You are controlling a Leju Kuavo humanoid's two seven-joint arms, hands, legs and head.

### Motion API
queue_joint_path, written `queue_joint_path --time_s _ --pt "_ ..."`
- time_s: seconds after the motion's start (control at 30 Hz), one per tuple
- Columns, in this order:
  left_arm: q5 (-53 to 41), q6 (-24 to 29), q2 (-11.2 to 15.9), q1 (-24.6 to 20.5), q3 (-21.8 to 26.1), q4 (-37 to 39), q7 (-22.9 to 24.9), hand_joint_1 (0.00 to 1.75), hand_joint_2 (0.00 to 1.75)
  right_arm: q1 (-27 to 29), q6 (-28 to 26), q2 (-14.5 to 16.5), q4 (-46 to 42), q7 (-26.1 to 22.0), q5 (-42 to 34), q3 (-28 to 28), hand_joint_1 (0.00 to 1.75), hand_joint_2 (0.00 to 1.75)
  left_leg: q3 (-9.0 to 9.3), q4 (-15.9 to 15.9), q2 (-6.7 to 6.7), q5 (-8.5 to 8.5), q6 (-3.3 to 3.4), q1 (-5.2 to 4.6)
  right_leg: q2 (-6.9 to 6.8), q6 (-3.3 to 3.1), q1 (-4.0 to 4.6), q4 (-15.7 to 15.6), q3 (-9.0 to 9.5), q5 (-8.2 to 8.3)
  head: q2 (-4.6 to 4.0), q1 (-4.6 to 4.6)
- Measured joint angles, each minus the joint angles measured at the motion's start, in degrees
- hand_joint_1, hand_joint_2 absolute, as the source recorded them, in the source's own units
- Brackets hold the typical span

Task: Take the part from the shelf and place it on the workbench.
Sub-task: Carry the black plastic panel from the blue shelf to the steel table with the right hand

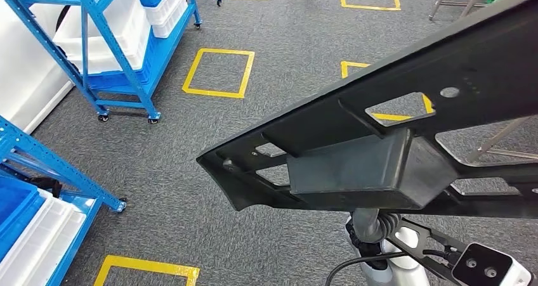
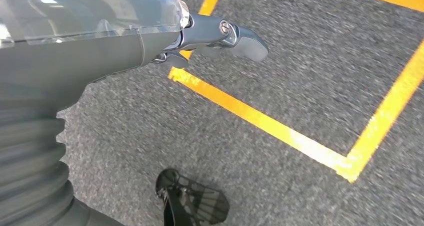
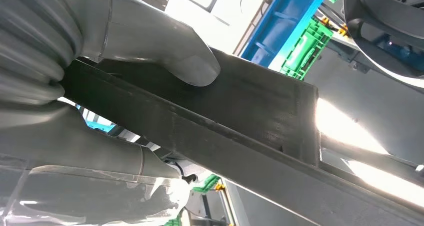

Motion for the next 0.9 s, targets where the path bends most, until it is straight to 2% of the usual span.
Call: queue_joint_path --time_s 0.03,0.07,0.1,0.13,0.17,0.2,0.23,0.27,0.3,0.37,0.4,0.43,0.47,0.5,0.53,0.57,0.6,0.63,0.67,0.73,0.77,0.8,0.87,0.9 --pt "0.07 0.05 0.04 0.0 0.05 0.0 0.1 0.0 1.75 0.0 0.19 0.24 0.11 0.01 -0.13 0.16 1.75 1.75 1.76 -4.15 -0.84 2.43 0.13 0.07 0.66 0.07 -0.03 0.08 0.03 -0.02 0.0 0.0" --pt "0.11 0.15 0.1 0.0 0.09 0.0 0.22 0.0 1.75 -0.02 0.42 0.51 0.22 0.0 -0.25 0.29 1.75 1.75 3.5 -8.29 -2.26 4.27 0.31 0.17 1.31 0.24 0.04 0.24 -0.02 -0.02 0.0 0.0" --pt "0.17 0.29 0.17 0.04 0.13 0.0 0.37 0.0 1.75 -0.04 0.62 0.76 0.32 0.0 -0.29 0.43 1.75 1.75 4.74 -11.33 -3.52 5.4 0.47 0.24 1.96 0.51 0.02 0.36 -0.21 0.05 0.0 0.0" --pt "0.23 0.42 0.22 0.09 0.15 0.0 0.49 0.0 1.75 -0.06 0.76 0.98 0.41 0.01 -0.29 0.54 1.75 1.75 5.34 -12.95 -4.46 5.77 0.67 0.24 2.58 0.85 -0.04 0.45 -0.48 0.17 0.0 0.01" --pt "0.26 0.51 0.28 0.13 0.18 0.0 0.57 0.0 1.75 -0.08 0.83 1.13 0.49 0.01 -0.27 0.62 1.75 1.75 5.45 -13.37 -4.67 5.64 0.89 0.17 3.22 1.26 -0.11 0.48 -0.75 0.36 0.0 0.01" --pt "0.31 0.56 0.32 0.13 0.19 0.0 0.62 0.0 1.75 -0.08 0.84 1.24 0.55 0.01 -0.2 0.68 1.75 1.75 5.45 -13.5 -4.11 5.78 1.17 0.13 3.89 1.69 -0.21 0.39 -0.97 0.57 0.0 0.01" --pt "0.33 0.55 0.35 0.05 0.2 0.0 0.63 0.0 1.75 -0.07 0.84 1.3 0.58 0.01 -0.11 0.7 1.75 1.75 5.52 -13.72 -3.45 5.98 1.55 0.16 3.95 2.02 -0.26 0.49 -1.12 0.49 0.0 0.01" --pt "0.34 0.51 0.37 -0.04 0.2 0.0 0.63 0.0 1.75 -0.14 0.84 1.33 0.61 0.0 0.02 0.7 1.75 1.75 5.62 -14.0 -2.81 6.22 1.95 0.24 3.16 2.28 -0.23 1.18 -1.51 -0.08 0.0 0.01" --pt "0.34 0.4 0.37 -0.1 0.2 0.0 0.63 0.0 1.75 -0.26 0.83 1.36 0.65 -0.01 0.23 0.72 1.75 1.75 5.67 -14.29 -2.08 6.42 2.35 0.31 1.77 2.47 -0.18 3.07 -2.4 -1.32 0.0 0.01" --pt "0.28 0.16 0.37 0.08 0.2 -0.01 0.63 0.0 1.75 -0.45 0.76 1.43 0.75 -0.01 0.62 0.76 1.75 1.75 5.67 -14.5 -0.58 6.53 2.81 0.19 -1.4 2.73 -0.23 10.16 -5.72 -5.1 0.0 0.01" --pt "0.24 0.05 0.37 0.22 0.2 -0.01 0.63 0.0 1.75 -0.47 0.72 1.47 0.84 -0.01 0.74 0.78 1.75 1.75 5.62 -14.47 0.25 6.5 2.91 0.07 -2.15 2.89 -0.33 14.16 -7.59 -6.74 0.0 0.01" --pt "0.2 -0.03 0.37 0.32 0.21 -0.01 0.63 0.0 1.75 -0.46 0.68 1.49 0.95 -0.01 0.8 0.79 1.75 1.75 5.58 -14.45 1.04 6.46 2.95 -0.01 -2.48 3.02 -0.44 16.74 -8.78 -7.46 0.0 0.01" --pt "0.14 -0.19 0.37 0.32 0.21 -0.01 0.61 0.0 1.75 -0.47 0.62 1.49 1.08 -0.01 0.9 0.79 1.75 1.75 5.56 -14.42 1.79 6.41 2.95 -0.07 -2.67 3.09 -0.53 17.25 -8.88 -7.12 0.0 0.01" --pt "0.06 -0.38 0.37 0.23 0.2 0.0 0.56 0.0 1.75 -0.5 0.55 1.49 1.21 -0.01 1.06 0.8 1.75 1.75 5.58 -14.38 2.44 6.34 2.9 -0.1 -2.92 3.08 -0.59 15.34 -7.73 -5.82 0.0 0.01" --pt "-0.08 -0.63 0.36 0.09 0.2 0.0 0.5 0.0 1.75 -0.56 0.42 1.49 1.31 -0.01 1.31 0.82 1.75 1.75 5.66 -14.32 2.99 6.24 2.79 -0.12 -3.53 2.96 -0.6 11.43 -5.48 -3.92 0.0 0.01" --pt "-0.27 -0.91 0.35 -0.04 0.19 0.0 0.43 0.0 1.75 -0.67 0.23 1.49 1.37 -0.01 1.6 0.87 1.75 1.75 5.75 -14.22 3.45 6.09 2.59 -0.22 -4.75 2.76 -0.42 7.01 -2.98 -2.48 0.0 0.01" --pt "-0.5 -1.14 0.33 -0.13 0.19 0.0 0.37 0.0 1.75 -0.82 -0.02 1.49 1.39 -0.01 1.9 0.99 1.75 1.75 5.8 -14.1 3.87 5.92 2.32 -0.34 -5.78 2.48 -0.18 3.45 -1.04 -1.54 0.0 0.01" --pt "-0.74 -1.34 0.32 -0.19 0.18 0.0 0.32 0.0 1.75 -0.96 -0.29 1.49 1.4 -0.01 2.16 1.14 1.75 1.75 5.85 -13.99 4.29 5.76 2.02 -0.46 -6.52 2.21 0.08 1.2 0.12 -1.18 0.0 0.01" --pt "-0.94 -1.51 0.3 -0.21 0.16 0.0 0.27 0.0 1.75 -1.05 -0.55 1.48 1.43 -0.01 2.39 1.29 1.75 1.75 5.89 -13.94 4.79 5.63 1.72 -0.56 -6.7 1.97 0.36 0.38 0.41 -1.3 0.0 0.01" --pt "-1.35 -1.78 0.2 -0.37 0.08 0.0 0.09 0.0 1.75 -1.09 -1.0 1.46 1.47 -0.01 2.72 1.52 1.75 1.75 6.02 -13.88 5.55 5.36 1.13 -0.49 -5.51 1.4 0.37 0.06 0.32 -1.08 0.0 0.01" --pt "-1.59 -1.86 0.1 -0.48 0.02 0.0 -0.02 0.0 1.75 -1.12 -1.23 1.44 1.51 -0.01 2.82 1.6 1.75 1.75 5.92 -13.38 4.97 4.86 0.84 -0.36 -4.95 1.09 0.25 -0.19 0.41 -0.92 0.0 0.01" --pt "-1.9 -1.89 0.0 -0.54 -0.03 0.0 -0.1 0.0 1.75 -1.18 -1.52 1.42 1.54 -0.01 2.89 1.68 1.75 1.75 5.38 -11.93 3.84 3.83 0.58 -0.21 -4.44 0.78 0.07 -0.44 0.53 -0.76 0.0 0.0" --pt "-2.47 -1.89 -0.19 -0.45 -0.08 0.0 -0.08 0.0 1.75 -1.19 -2.18 1.31 1.63 -0.01 3.01 1.8 1.75 1.75 2.39 -5.25 1.16 0.25 0.17 0.03 -3.3 0.42 -0.07 -0.64 0.67 -0.6 0.0 0.0" --pt "-2.77 -1.89 -0.3 -0.35 -0.12 0.0 0.03 0.0 1.75 -1.06 -2.51 1.19 1.67 -0.01 3.04 1.82 1.75 1.75 0.3 -0.97 0.56 -1.5 0.03 0.06 -2.64 0.34 -0.07 -0.6 0.67 -0.59 0.0 -0.01"
